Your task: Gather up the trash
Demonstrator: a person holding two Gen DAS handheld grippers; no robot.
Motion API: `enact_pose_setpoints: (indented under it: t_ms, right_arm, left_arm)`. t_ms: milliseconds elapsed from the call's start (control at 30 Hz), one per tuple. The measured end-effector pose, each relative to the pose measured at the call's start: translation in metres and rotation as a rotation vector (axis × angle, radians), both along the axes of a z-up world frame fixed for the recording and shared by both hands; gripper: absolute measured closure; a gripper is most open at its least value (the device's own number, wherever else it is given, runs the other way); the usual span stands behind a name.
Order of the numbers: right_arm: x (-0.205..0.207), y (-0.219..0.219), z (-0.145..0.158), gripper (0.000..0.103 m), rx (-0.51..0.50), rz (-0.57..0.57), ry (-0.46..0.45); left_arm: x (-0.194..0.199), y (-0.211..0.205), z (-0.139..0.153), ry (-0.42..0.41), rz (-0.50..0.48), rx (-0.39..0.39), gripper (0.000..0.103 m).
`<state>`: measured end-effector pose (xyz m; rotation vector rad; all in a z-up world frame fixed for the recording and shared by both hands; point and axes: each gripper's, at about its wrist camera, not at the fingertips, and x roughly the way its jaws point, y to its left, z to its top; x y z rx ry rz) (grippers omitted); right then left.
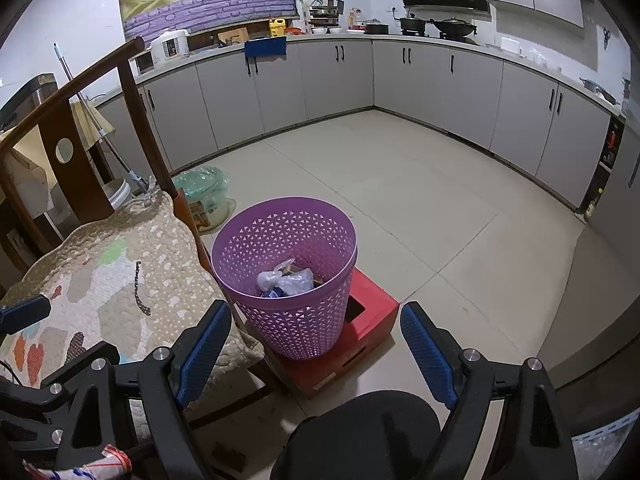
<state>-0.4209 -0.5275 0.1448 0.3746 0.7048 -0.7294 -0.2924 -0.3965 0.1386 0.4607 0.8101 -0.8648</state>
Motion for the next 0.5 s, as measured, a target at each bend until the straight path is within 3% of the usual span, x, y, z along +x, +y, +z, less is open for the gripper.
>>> enact_pose_setpoints:
  t_ms: [500]
  right_arm:
    - [-0.001,-0.0022,-0.0059,0.013,0.022,0.004,0.006]
  left_arm:
    - [0.0019,-0.0039,-0.0044,0.026,-0.002,0.01,0.0]
